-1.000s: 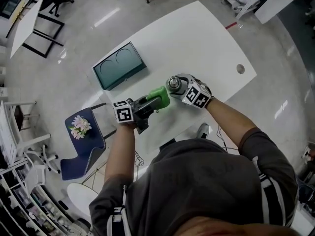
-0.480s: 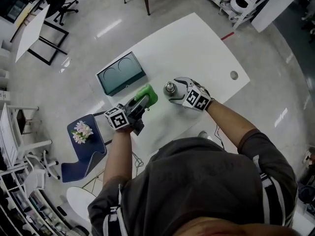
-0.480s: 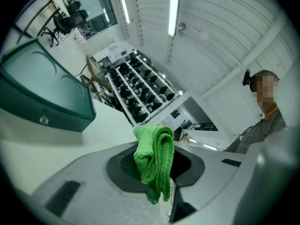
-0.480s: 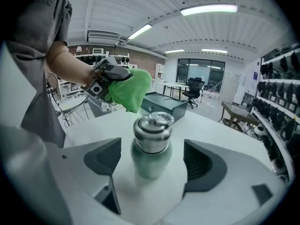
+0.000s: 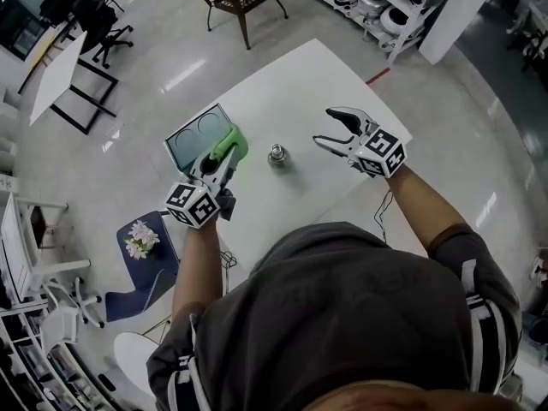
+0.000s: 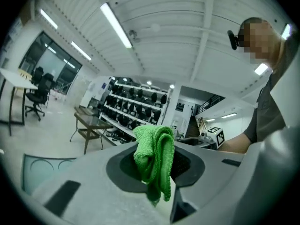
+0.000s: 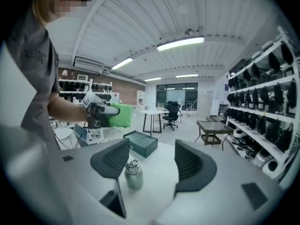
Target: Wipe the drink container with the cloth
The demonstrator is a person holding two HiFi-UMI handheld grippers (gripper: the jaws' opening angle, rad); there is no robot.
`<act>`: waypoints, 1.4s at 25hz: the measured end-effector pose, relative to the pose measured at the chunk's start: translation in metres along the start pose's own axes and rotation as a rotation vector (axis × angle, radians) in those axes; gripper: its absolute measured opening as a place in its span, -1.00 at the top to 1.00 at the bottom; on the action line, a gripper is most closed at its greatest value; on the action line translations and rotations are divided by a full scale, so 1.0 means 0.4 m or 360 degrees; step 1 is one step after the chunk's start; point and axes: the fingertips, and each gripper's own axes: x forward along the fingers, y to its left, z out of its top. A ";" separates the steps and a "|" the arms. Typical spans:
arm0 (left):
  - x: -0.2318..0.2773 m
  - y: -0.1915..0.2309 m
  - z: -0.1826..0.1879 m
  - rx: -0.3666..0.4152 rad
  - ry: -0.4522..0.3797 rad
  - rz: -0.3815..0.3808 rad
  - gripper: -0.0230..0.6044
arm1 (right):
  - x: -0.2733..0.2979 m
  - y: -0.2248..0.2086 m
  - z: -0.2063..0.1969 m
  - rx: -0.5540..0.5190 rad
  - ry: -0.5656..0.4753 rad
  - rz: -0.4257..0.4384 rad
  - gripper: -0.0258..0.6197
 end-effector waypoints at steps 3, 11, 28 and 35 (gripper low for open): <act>-0.014 -0.049 0.054 0.0111 -0.0053 0.0019 0.66 | -0.119 -0.044 0.046 0.0106 -0.0130 -0.0128 0.16; -0.051 -0.136 0.093 0.0243 -0.0070 0.0056 0.66 | -0.328 -0.124 0.028 0.0336 -0.0256 -0.0398 0.52; -0.094 -0.120 0.009 0.0195 -0.0053 0.0160 0.66 | -0.319 -0.098 -0.032 0.0433 -0.0183 -0.0471 0.95; -0.087 -0.113 0.018 0.0189 -0.0066 0.0158 0.66 | -0.302 -0.108 -0.023 0.0418 -0.0187 -0.0465 0.95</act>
